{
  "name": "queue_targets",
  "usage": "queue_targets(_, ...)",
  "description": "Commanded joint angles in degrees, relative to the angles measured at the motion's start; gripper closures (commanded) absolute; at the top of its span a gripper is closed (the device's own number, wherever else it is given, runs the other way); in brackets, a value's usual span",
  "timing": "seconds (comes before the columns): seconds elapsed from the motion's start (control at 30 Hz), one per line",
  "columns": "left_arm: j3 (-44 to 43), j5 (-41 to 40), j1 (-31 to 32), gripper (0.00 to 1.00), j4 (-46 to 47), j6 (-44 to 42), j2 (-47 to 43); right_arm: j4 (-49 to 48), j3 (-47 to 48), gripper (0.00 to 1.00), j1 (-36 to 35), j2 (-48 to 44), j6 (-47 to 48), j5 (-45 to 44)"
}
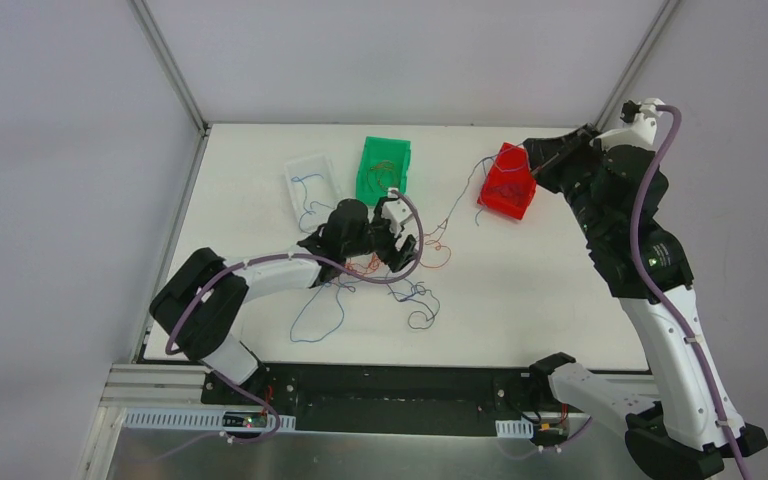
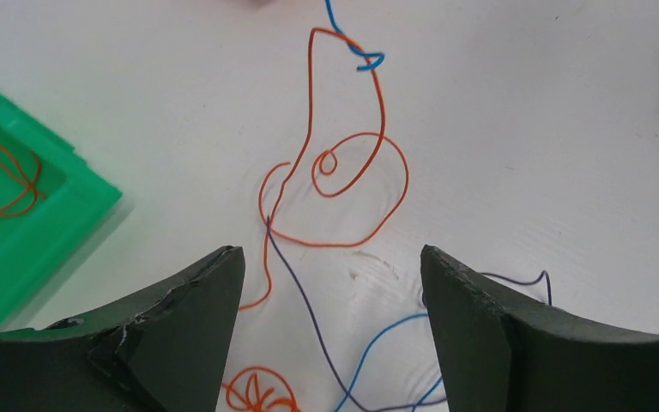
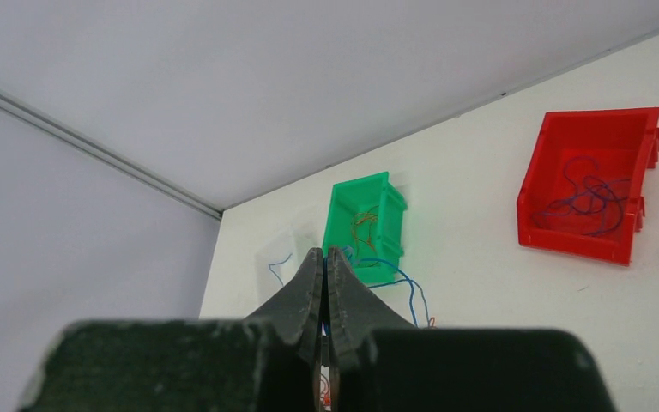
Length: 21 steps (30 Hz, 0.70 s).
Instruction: Untangle the cables
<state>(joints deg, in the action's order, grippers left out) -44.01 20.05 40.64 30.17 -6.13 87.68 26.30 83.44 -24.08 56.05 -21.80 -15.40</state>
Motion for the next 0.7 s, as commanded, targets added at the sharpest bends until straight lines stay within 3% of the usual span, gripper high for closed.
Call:
queue_targets(0.0,-4.8,3.7,1.8,0.22,7.4,-4.9,5.1,-4.0,2.3,1.00,0.3,-0.3,-3.3,2.6)
queue_targets(0.33,-13.0,2.8,4.7,0.26,8.1,-1.6,14.7,-5.4,3.3,1.00,0.3,-1.4,-5.8,1.1)
queue_targets(0.4,-14.0,3.0,4.9,0.36,8.2,-0.7,16.7,-5.3,3.4,1.00,0.3,-1.9,-6.1,0.9)
queue_targets(0.43,-14.1,2.8,4.9,0.48,8.2,-0.2,17.3,-5.2,3.4,1.00,0.3,-2.2,-6.0,0.5)
queue_targets(0.5,-13.3,1.1,4.8,0.91,8.0,0.3,17.1,-4.6,3.2,1.00,0.3,-3.0,-5.3,-1.7)
queue_targets(0.53,-12.3,-1.2,4.9,1.00,7.7,0.3,16.2,-4.6,2.8,1.00,0.3,-3.6,-4.5,-4.0)
queue_targets(0.67,-6.9,-19.1,4.5,1.00,2.1,1.3,8.9,-4.9,-0.1,1.00,0.3,-6.3,-1.1,-13.6)
